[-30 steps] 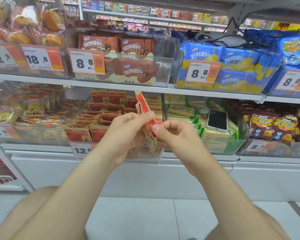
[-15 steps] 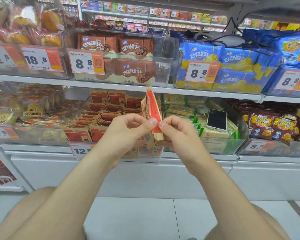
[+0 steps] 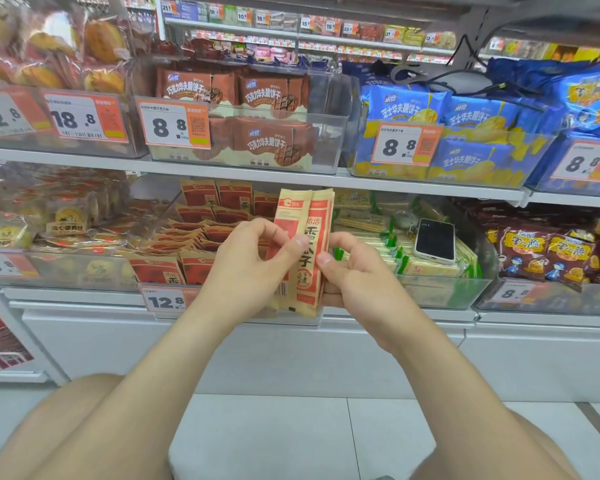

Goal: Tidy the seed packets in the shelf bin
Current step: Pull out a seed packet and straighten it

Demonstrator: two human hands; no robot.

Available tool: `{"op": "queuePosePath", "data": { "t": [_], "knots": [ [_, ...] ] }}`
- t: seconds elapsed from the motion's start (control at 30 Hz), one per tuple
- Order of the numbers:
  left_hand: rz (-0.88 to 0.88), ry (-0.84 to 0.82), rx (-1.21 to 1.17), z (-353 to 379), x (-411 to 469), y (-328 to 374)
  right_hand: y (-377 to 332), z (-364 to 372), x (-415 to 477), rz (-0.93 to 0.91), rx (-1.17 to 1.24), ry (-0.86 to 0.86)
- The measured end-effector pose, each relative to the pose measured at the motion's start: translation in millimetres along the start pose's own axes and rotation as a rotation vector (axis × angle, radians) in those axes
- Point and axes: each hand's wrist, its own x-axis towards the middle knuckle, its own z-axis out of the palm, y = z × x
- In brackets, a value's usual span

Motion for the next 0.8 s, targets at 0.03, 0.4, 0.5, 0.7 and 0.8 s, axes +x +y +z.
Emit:
{"op": "queuePosePath", "data": {
  "t": [0.03, 0.4, 0.5, 0.7, 0.8],
  "knots": [
    [0.019, 0.03, 0.038, 0.8, -0.2, -0.7, -0.1, 0.2, -0.8, 0.016, -0.015, -0.015],
    [0.135, 0.037, 0.217, 4.9, -5.5, 5.0, -4.9, 0.7, -5.4, -0.137, -0.159, 0.199],
    [0.155, 0.049, 0.249, 7.1, -6.8, 4.6, -2.3, 0.1, -4.5, -0.158, -0.196, 0.203],
    [0.179, 0.043, 0.215, 17.0, -13.7, 6.7, -3.6, -1.6, -5.5, -0.332, -0.264, 0.258],
    [0.214, 0.011, 0.19, 19.2, -16.4, 6.2, -2.5, -3.8, -6.3, -0.391, -0.277, 0.256]
  ]
}}
